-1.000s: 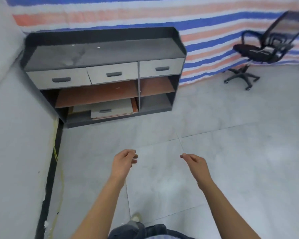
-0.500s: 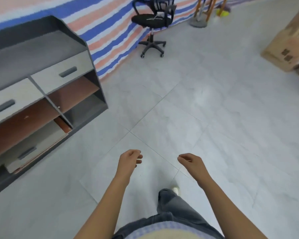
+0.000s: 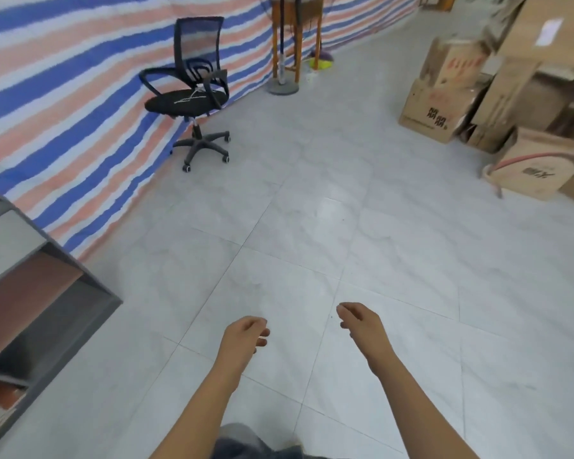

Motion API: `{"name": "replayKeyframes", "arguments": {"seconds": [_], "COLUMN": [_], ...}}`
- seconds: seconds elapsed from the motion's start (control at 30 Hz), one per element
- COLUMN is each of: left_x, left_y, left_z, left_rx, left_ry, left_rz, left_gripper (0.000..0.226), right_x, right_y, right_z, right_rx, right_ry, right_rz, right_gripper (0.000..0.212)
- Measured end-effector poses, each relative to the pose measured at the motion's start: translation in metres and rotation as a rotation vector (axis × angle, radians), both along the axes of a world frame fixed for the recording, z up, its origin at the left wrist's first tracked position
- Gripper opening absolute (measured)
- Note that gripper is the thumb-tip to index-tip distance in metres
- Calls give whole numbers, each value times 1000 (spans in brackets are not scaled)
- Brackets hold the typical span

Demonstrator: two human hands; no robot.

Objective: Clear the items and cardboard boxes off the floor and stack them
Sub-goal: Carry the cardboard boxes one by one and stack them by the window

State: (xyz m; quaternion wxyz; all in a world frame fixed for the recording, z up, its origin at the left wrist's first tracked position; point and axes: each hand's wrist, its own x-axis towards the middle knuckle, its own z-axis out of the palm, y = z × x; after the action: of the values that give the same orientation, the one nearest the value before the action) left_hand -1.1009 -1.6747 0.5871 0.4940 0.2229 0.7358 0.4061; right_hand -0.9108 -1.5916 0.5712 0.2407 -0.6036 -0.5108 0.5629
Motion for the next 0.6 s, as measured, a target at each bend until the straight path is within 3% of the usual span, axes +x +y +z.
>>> {"name": "replayKeyframes", "arguments": {"seconds": [0.13, 0.27, 0.6], "left_x": [19, 10, 4], "left_y": [50, 115, 354], "left_z": [-9, -13, 6], "left_rx": [-64, -74, 79], "left_ry": [0, -8, -92], "left_rz": [-115, -79, -210], "left_gripper": [14, 13, 13], "right_x": [11, 20, 40], "right_y": [24, 64, 250], "right_z": [-18, -28, 7], "right_rx": [-75, -129, -2], "right_ry": [-25, -55, -121], "right_rz": [-17, -83, -317], "right_gripper": [13, 19, 17]}}
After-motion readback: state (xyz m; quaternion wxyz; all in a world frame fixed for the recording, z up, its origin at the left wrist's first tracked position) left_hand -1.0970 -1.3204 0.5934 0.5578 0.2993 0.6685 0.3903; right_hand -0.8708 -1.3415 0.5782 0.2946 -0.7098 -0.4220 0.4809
